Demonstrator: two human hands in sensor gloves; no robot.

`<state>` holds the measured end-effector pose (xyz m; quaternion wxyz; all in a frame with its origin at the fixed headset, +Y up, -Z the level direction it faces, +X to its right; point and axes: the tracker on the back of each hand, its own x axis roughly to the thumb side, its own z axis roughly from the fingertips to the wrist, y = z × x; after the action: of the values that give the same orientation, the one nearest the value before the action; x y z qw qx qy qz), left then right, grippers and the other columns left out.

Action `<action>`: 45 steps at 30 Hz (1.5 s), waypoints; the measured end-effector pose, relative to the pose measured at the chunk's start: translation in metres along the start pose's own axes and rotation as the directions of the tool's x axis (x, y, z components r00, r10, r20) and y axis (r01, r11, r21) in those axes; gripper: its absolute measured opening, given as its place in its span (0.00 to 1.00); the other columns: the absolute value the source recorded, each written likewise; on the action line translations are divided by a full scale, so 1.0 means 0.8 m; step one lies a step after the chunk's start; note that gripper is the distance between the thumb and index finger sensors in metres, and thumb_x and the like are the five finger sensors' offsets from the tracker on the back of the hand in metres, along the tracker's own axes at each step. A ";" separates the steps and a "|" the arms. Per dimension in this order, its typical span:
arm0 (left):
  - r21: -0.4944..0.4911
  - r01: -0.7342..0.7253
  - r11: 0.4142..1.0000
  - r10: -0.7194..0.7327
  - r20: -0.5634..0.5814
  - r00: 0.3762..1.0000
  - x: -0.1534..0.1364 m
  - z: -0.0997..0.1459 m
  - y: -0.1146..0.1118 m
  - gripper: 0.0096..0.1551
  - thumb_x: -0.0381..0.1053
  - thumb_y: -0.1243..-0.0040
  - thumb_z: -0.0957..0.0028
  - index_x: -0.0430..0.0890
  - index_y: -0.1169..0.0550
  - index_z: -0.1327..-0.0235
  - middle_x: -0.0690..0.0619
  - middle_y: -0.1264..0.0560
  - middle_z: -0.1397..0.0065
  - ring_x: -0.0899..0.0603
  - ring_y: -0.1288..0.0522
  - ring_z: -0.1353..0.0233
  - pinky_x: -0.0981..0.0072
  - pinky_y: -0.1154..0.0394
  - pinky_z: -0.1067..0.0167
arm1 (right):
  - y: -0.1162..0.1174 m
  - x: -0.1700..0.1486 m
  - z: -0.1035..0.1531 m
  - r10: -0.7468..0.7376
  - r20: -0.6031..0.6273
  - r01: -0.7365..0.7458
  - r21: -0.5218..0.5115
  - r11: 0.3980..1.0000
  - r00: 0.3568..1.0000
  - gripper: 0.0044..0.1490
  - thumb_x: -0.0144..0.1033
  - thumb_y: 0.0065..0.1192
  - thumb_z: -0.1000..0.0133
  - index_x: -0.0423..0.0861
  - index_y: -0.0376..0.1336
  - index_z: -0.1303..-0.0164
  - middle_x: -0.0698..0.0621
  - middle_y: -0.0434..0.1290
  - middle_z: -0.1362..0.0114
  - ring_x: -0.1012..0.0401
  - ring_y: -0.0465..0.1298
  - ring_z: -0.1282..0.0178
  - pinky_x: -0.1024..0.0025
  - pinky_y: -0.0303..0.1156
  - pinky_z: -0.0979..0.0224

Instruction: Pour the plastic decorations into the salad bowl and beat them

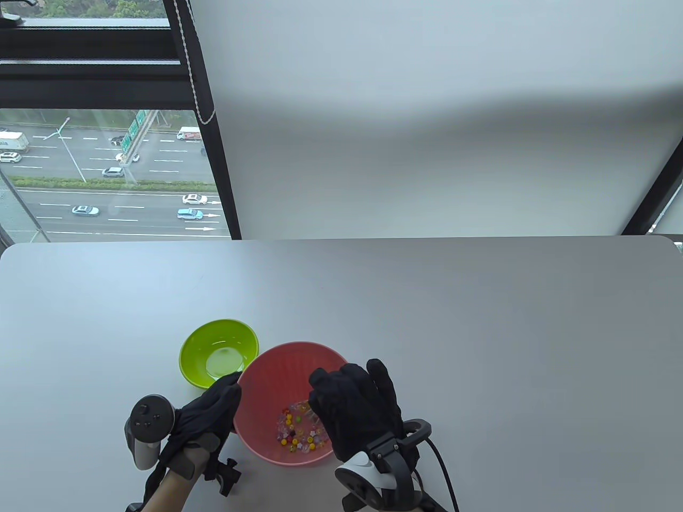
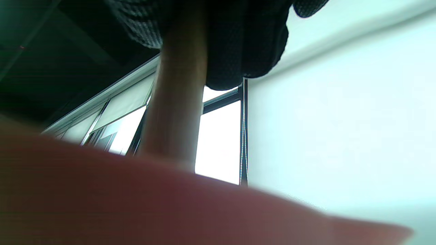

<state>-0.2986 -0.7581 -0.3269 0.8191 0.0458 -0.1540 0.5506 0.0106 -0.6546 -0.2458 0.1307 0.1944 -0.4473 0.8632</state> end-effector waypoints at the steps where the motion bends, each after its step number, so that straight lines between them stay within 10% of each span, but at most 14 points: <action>1: 0.000 0.000 1.000 0.000 0.000 1.000 0.000 0.000 0.000 0.43 0.71 0.55 0.41 0.37 0.25 0.35 0.53 0.18 0.66 0.40 0.18 0.53 0.40 0.32 0.33 | -0.001 -0.001 0.000 -0.002 -0.003 0.002 -0.003 1.000 1.000 0.28 0.56 0.54 0.36 0.61 0.59 0.26 0.61 0.77 0.39 0.57 0.73 0.32 0.50 0.51 0.16; 14: -0.004 -0.003 1.000 0.003 -0.001 1.000 0.000 0.000 0.000 0.42 0.71 0.55 0.41 0.37 0.25 0.35 0.53 0.18 0.66 0.40 0.18 0.53 0.40 0.32 0.33 | 0.006 0.001 0.001 -0.181 -0.108 0.185 0.028 0.982 0.978 0.30 0.59 0.60 0.39 0.58 0.63 0.29 0.61 0.81 0.43 0.58 0.77 0.37 0.50 0.55 0.17; 45: -0.004 -0.004 1.000 0.004 -0.001 1.000 0.000 0.000 0.000 0.42 0.71 0.55 0.41 0.37 0.25 0.35 0.53 0.18 0.66 0.40 0.18 0.53 0.40 0.32 0.33 | -0.008 -0.003 -0.003 -0.058 -0.048 0.058 -0.016 0.998 0.997 0.28 0.56 0.55 0.36 0.59 0.61 0.26 0.59 0.79 0.42 0.56 0.74 0.35 0.49 0.52 0.16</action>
<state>-0.2984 -0.7583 -0.3272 0.8183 0.0438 -0.1546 0.5518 0.0148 -0.6494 -0.2432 0.1681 0.1852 -0.4446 0.8601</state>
